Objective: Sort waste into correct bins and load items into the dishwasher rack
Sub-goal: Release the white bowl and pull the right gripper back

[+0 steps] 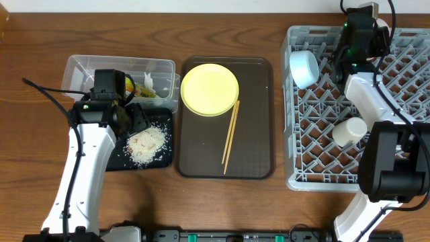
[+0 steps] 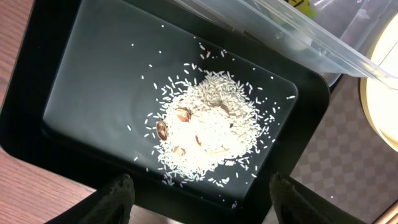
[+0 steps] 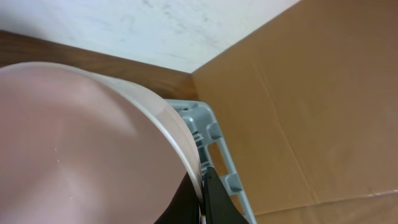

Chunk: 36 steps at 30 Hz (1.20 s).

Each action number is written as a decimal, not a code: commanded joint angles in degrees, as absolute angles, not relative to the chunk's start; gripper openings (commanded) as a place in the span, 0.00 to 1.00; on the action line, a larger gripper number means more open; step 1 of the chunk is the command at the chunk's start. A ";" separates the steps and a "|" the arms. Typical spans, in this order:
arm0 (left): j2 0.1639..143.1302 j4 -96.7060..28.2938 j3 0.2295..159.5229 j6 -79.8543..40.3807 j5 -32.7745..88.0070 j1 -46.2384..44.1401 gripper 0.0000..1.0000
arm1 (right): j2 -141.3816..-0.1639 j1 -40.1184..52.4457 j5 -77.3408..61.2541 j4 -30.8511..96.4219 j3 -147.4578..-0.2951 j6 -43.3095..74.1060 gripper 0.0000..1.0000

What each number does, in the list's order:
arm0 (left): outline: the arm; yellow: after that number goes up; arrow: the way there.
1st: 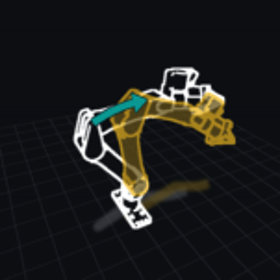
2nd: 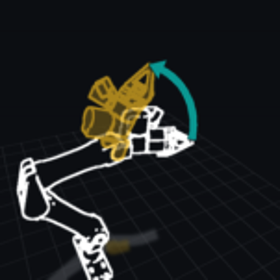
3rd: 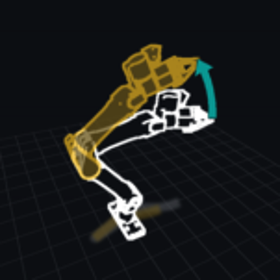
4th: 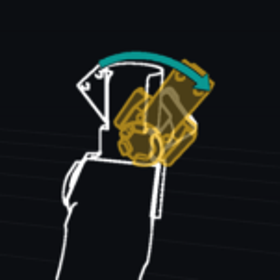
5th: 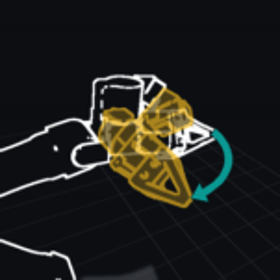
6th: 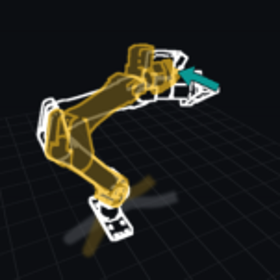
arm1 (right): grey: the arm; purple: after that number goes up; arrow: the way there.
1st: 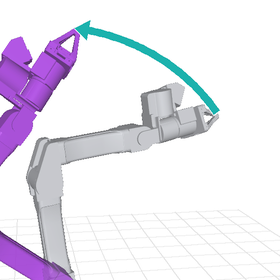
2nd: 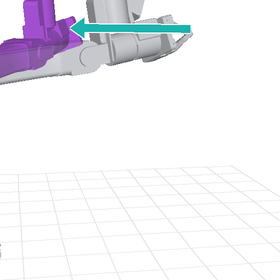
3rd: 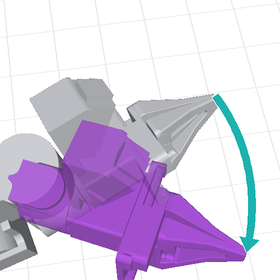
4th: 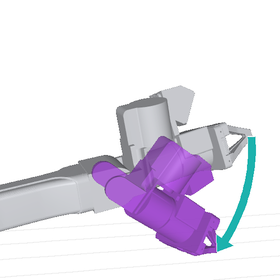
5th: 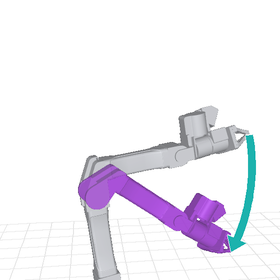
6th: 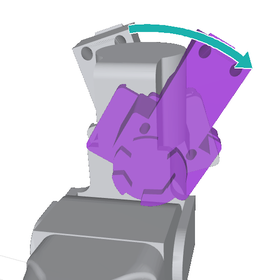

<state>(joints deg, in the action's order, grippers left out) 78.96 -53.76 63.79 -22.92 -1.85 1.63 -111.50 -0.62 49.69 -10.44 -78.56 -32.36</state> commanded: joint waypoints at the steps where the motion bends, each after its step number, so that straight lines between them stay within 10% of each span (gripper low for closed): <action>1: 78.24 -53.87 64.03 -23.27 -1.98 1.87 0.73 | -111.70 0.62 52.14 -8.84 -78.70 -32.40 0.01; 19: 78.24 -53.74 64.03 -23.27 -1.98 1.87 0.73 | -111.66 4.36 47.55 7.66 -78.50 -17.45 0.01; 36: 78.24 -53.74 64.03 -23.24 -1.98 1.87 0.74 | -102.35 6.20 26.52 29.69 -78.50 -1.08 0.41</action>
<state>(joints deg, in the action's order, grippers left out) 78.96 -53.60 63.79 -22.92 -1.72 1.63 -107.04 5.32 35.88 28.60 -78.46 -4.21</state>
